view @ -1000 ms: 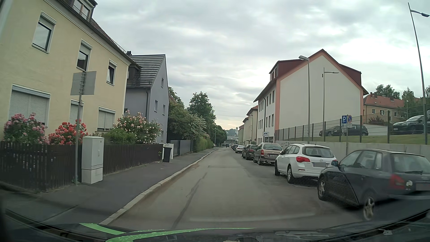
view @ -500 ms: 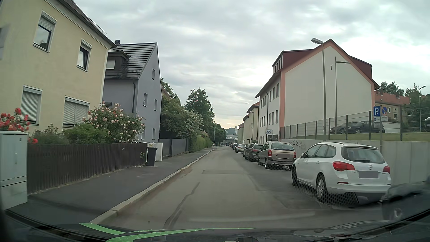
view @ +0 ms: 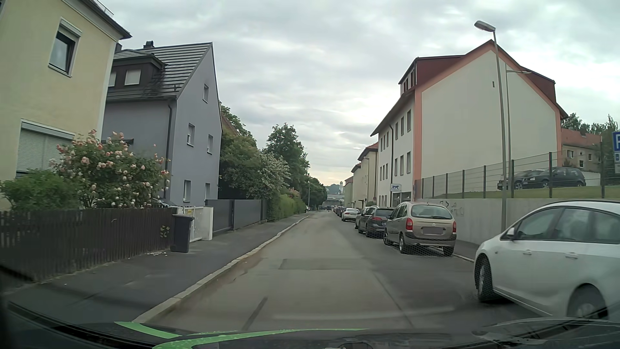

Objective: Follow the waypoints while adhering to traffic rules and regulations

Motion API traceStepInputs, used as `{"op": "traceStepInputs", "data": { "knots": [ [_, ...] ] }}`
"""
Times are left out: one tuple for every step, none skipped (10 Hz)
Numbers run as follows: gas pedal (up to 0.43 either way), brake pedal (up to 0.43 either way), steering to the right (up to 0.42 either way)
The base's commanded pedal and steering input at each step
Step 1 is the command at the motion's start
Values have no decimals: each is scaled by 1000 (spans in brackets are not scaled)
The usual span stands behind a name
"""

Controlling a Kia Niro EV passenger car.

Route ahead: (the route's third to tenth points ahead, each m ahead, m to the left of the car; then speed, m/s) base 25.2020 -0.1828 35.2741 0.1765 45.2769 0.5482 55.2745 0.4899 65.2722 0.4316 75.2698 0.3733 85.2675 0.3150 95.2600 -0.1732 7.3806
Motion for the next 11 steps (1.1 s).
{"op": "traceStepInputs", "data": {
  "knots": [
    [79, 0, 0],
    [67, 0, -1],
    [39, 0, -2],
    [39, 0, -1],
    [39, 0, -1],
    [39, 0, -2],
    [39, 0, -2],
    [39, 0, -2],
    [39, 0, -2],
    [39, 0, -2],
    [39, 0, 0]
  ]
}}
